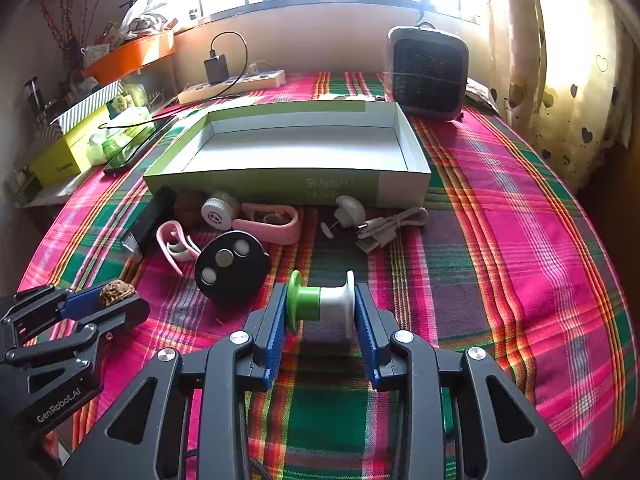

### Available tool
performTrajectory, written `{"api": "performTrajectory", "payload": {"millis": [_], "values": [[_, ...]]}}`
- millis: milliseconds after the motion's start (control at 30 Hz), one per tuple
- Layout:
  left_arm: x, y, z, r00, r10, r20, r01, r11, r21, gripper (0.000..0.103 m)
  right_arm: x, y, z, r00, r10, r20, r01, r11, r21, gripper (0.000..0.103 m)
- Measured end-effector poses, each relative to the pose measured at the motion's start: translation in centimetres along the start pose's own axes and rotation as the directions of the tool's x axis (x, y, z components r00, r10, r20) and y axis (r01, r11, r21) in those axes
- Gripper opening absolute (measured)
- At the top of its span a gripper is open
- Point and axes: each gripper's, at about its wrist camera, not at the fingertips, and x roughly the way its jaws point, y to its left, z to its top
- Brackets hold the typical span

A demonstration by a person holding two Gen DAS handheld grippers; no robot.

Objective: Organize objects
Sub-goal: 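Close the right tool on the green-and-white spool while the left tool holds the walnut, then carry the walnut and the spool over the gray box with both tools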

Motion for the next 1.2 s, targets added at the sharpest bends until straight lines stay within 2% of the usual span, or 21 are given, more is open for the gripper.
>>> {"api": "performTrajectory", "payload": {"millis": [333,633,1200], "values": [[-0.5,-0.2,0.8,1.0,-0.012,0.013,0.012,1.0,0.003,0.028,-0.7,-0.7,0.7,1.0,0.01,0.023,-0.01,1.0,0.013,0.034],[-1.0,0.1,3.3,0.999,-0.008,0.045,0.007,1.0,0.009,0.028,-1.0,-0.2,2.5,0.998,0.03,0.052,-0.029,0.999,-0.018,0.034],[1.1,2.2,10.1,0.996,-0.014,0.088,0.015,1.0,-0.015,0.028,1.2,1.2,9.3,0.993,0.078,0.09,-0.07,0.994,-0.084,0.034]]}}
